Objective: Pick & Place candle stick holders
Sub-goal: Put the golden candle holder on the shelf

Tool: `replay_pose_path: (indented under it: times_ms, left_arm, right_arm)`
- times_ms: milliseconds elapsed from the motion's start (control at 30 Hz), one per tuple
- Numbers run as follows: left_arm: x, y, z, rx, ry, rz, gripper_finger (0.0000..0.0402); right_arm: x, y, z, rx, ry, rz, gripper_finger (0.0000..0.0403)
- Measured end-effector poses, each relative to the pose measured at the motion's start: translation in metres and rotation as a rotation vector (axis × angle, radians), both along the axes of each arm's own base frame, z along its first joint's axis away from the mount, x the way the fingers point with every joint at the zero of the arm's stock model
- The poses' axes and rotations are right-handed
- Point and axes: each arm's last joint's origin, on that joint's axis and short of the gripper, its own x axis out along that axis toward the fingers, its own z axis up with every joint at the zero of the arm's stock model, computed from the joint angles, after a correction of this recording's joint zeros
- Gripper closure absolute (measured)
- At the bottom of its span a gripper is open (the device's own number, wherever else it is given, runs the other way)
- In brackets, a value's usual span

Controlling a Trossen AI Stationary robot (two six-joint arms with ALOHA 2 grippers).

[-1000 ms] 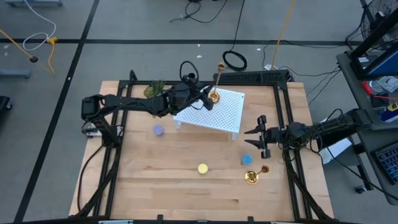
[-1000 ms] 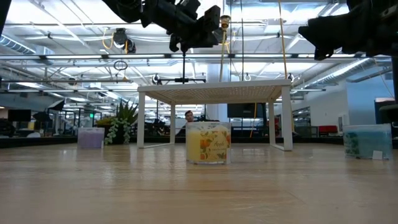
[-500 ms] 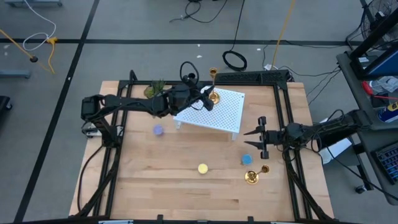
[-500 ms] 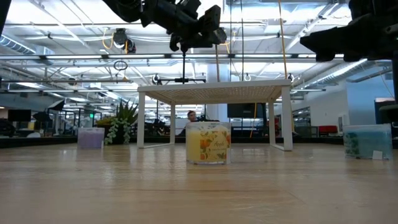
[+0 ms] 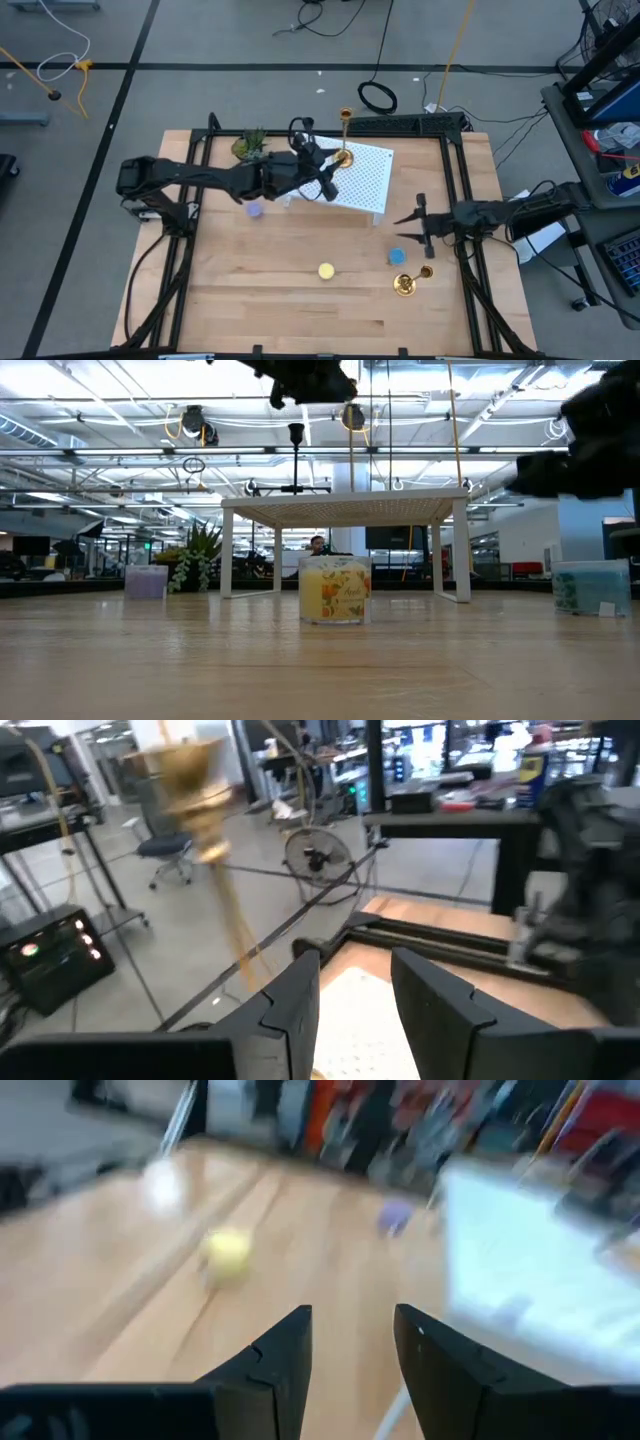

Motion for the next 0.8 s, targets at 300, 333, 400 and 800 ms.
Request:
replay_pose_path:
  times_ms: [300, 333, 400, 800]
  left_arm:
    - [-0.014, -0.036, 0.015, -0.002, 0.025, -0.097, 0.0268]
    - [-0.016, -0.038, 0.016, -0.002, 0.022, -0.105, 0.0268]
    - [-0.019, -0.044, 0.018, -0.002, 0.03, -0.122, 0.0268]
    - [-0.024, -0.063, 0.023, 0.005, 0.03, -0.178, 0.0268]
  right_arm:
    - [-0.009, 0.011, 0.029, 0.147, 0.107, 0.403, 0.0264]
    - [-0.01, 0.012, 0.03, 0.156, 0.1, 0.443, 0.0264]
    - [-0.011, 0.013, 0.031, 0.167, 0.096, 0.507, 0.0264]
    - [-0.008, 0.018, 0.021, 0.315, 0.014, 0.65, 0.0264]
